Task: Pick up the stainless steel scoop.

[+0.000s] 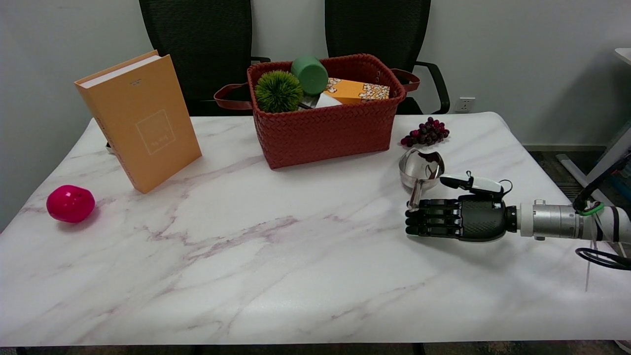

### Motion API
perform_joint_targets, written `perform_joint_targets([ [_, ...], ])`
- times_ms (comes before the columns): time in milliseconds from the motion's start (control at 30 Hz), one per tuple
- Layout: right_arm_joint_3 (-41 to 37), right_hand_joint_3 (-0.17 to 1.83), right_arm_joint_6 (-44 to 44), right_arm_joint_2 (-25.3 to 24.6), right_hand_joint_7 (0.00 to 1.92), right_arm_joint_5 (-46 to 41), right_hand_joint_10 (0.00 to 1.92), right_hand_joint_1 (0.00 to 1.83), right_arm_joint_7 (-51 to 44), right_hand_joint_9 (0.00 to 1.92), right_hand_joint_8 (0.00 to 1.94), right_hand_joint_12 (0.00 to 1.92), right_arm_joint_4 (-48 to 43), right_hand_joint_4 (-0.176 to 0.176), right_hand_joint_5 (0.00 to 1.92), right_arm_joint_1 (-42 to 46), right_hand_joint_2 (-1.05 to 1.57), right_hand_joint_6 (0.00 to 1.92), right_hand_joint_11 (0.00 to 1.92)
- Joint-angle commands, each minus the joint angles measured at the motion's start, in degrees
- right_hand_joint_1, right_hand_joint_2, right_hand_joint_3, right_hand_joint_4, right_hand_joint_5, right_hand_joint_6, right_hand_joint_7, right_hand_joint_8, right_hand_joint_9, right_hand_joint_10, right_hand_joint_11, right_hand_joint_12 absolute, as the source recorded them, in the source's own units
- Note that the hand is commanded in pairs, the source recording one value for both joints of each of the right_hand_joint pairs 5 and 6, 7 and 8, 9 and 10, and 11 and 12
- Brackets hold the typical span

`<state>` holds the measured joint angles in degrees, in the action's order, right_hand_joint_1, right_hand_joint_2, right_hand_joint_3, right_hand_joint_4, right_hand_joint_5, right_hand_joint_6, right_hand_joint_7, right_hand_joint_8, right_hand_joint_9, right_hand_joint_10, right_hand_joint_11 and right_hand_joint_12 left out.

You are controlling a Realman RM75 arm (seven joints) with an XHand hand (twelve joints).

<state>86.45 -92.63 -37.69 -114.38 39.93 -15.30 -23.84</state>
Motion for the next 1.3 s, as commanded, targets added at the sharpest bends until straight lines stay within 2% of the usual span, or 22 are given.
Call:
perform_joint_targets([
  [33,1.2,-0.17,3.0,-1.9,0.00,0.5,0.00,0.27,1.0,0.00,0.00,0.00,0.4,0.000,0.00,-1.2,1.49,0.00,0.00],
  [1300,4.0,-0.17,8.9,-6.0,0.00,0.6,0.00,0.36,3.1,0.00,0.00,0.00,1.8,0.000,0.00,-5.7,1.39,0.00,0.00],
])
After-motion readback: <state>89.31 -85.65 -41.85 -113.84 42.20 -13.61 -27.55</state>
